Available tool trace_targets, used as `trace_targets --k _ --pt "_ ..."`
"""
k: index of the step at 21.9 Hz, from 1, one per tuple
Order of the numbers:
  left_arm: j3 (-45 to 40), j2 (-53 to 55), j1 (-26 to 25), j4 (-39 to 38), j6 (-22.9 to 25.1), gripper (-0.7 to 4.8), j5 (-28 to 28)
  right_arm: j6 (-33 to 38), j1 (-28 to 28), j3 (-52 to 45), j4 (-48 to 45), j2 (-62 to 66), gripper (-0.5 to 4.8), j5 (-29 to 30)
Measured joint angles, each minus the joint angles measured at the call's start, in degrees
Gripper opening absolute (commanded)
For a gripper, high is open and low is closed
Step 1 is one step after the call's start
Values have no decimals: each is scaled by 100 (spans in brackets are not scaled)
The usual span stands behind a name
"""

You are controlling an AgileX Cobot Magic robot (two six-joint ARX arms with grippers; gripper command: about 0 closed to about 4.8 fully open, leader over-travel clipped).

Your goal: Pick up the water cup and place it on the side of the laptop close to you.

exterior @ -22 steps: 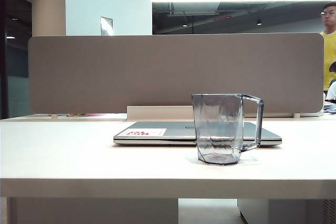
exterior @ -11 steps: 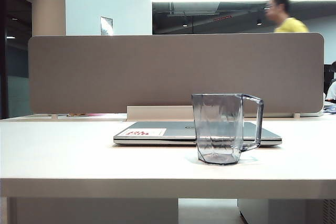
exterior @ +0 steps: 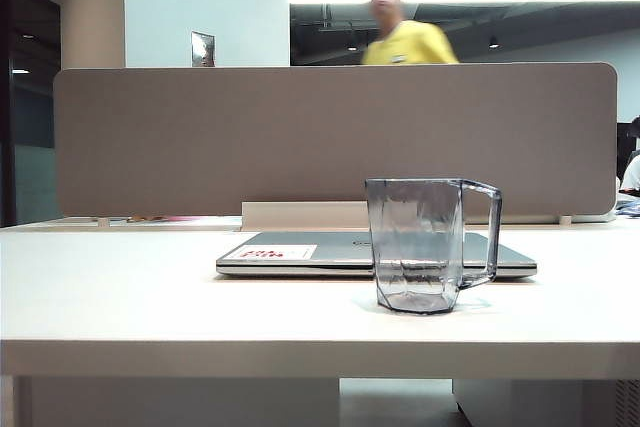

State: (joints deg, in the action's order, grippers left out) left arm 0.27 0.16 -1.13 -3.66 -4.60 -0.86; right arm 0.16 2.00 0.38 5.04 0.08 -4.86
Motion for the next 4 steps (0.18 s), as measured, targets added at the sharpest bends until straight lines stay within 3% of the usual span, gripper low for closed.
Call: trace_targets --k 4 --pt "0 0 0 0 0 -3 0 -2 0 0 0 0 -1 0"
